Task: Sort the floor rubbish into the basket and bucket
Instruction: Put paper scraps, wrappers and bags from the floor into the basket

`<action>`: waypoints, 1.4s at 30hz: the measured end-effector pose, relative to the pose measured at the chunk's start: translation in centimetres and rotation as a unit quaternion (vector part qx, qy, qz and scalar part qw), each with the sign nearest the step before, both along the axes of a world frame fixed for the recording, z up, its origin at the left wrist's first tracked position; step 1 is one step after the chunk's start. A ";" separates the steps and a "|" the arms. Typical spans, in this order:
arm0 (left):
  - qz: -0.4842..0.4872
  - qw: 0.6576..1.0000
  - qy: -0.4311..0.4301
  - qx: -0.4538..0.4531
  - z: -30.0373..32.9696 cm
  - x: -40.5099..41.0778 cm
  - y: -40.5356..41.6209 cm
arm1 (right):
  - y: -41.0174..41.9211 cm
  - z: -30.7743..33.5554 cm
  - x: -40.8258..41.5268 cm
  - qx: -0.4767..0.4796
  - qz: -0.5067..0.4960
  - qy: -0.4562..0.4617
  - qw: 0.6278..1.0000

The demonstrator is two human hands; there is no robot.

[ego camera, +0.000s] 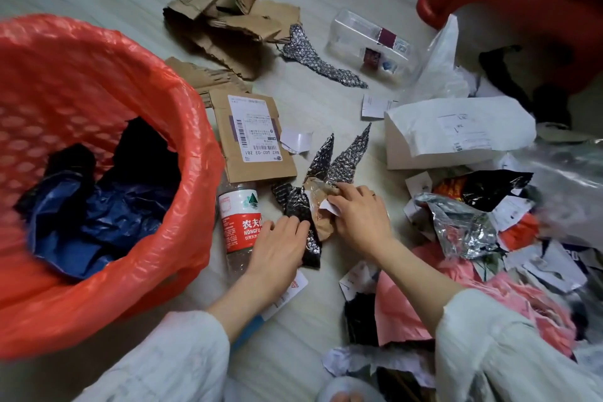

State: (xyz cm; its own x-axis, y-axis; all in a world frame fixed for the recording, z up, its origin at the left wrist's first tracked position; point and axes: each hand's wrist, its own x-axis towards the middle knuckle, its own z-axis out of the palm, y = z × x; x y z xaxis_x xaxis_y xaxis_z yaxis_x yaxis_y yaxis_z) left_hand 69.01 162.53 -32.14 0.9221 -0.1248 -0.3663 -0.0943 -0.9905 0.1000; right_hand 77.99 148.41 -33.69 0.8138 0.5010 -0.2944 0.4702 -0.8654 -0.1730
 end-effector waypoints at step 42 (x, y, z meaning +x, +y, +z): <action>0.219 0.862 -0.269 -0.369 17.7 4.8 2.0 | 0.6 20.8 1.5 0.387 -0.273 -0.016 0.880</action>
State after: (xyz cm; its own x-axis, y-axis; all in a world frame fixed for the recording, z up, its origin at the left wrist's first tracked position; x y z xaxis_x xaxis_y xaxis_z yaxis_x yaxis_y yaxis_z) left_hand 73.81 164.52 -14.45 0.9515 0.2627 0.1601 0.0427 -0.6281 0.7769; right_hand 79.46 149.03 -12.86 0.9973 0.0725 -0.0090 0.0358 -0.5919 -0.8052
